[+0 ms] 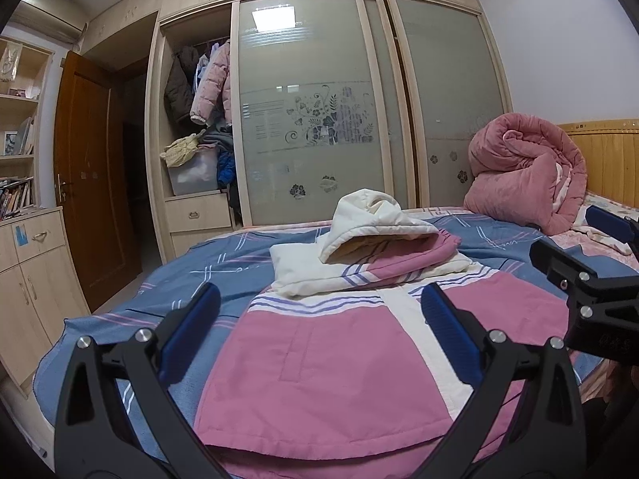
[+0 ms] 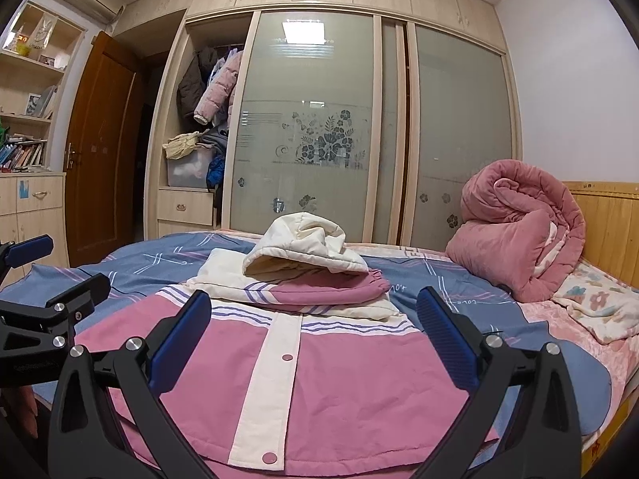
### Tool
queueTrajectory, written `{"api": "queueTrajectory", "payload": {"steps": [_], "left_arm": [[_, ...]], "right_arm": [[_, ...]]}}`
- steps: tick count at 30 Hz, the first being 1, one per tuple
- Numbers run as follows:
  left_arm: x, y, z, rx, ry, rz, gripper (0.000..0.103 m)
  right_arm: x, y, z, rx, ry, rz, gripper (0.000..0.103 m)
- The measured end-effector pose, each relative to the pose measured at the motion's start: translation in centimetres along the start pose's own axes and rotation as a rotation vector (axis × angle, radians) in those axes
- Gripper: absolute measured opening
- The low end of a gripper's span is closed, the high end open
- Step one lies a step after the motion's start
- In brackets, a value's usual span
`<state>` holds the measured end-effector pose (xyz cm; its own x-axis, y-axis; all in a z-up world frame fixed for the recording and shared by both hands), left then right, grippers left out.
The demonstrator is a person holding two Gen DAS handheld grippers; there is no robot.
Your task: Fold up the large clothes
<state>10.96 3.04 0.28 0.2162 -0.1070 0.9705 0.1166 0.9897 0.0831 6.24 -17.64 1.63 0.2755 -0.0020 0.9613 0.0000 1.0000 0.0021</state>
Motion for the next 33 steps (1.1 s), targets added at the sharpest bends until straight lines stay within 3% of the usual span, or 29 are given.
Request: {"api": "queueTrajectory", "payload": {"steps": [33], "left_arm": [[-0.2,2.2,0.4,-0.008,-0.007,0.045,0.101]], "right_arm": [[-0.3,1.4,-1.2,0.000,0.032,0.053,0.102]]}}
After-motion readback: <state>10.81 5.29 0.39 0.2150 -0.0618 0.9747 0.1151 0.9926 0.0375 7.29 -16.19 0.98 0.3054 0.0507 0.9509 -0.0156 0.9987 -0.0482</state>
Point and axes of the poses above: each gripper's, at about its wrist camera, not at the fingertips, and z roughly against the way its jaws point, y to its left, x to its top, the point moved 2 cm from there along -z, roughly the way its jaws point, and after that the axes turned 1 degree about x, right-handed, at the moved point
